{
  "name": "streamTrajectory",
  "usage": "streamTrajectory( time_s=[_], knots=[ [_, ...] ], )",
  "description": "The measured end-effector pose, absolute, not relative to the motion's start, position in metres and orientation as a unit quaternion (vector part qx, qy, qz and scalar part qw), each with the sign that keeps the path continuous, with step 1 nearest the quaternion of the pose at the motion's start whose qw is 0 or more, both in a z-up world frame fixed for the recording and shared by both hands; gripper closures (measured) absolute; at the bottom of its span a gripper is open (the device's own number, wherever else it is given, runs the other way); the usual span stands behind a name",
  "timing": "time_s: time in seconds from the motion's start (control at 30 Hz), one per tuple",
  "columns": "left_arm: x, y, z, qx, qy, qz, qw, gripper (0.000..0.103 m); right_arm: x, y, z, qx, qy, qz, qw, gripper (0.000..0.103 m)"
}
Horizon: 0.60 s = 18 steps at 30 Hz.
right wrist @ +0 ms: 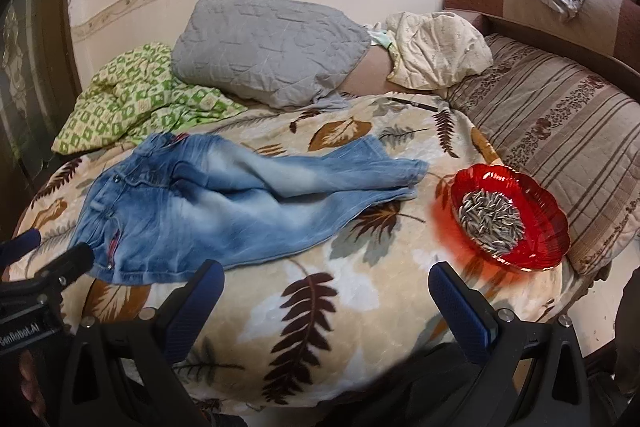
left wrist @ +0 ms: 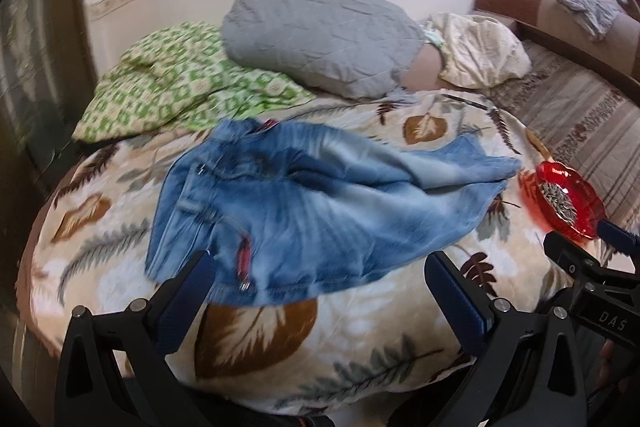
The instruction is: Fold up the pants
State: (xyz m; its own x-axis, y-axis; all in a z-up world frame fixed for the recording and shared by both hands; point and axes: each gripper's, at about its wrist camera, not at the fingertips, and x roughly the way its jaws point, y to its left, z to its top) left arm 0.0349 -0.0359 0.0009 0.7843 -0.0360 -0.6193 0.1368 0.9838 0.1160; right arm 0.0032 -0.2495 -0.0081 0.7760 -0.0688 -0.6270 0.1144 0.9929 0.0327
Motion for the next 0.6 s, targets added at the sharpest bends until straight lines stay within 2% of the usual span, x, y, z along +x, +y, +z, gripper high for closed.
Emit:
streamTrajectory(
  time_s=[0.17, 0.33, 0.6],
  knots=[
    [0.067, -0.053, 0.001, 0.114, 0.351, -0.085, 0.926, 0.000, 0.014, -0.272, -0.002, 0.047, 0.334, -0.011, 0.941, 0.000],
    [0.099, -0.072, 0.013, 0.134, 0.341, -0.129, 0.922, 0.000, 0.031, -0.299, 0.003, 0.060, 0.336, -0.007, 0.940, 0.000],
    [0.142, -0.097, 0.021, 0.129, 0.347, -0.247, 0.895, 0.000, 0.071, -0.352, 0.018, 0.052, 0.355, -0.017, 0.933, 0.000]
  ],
)
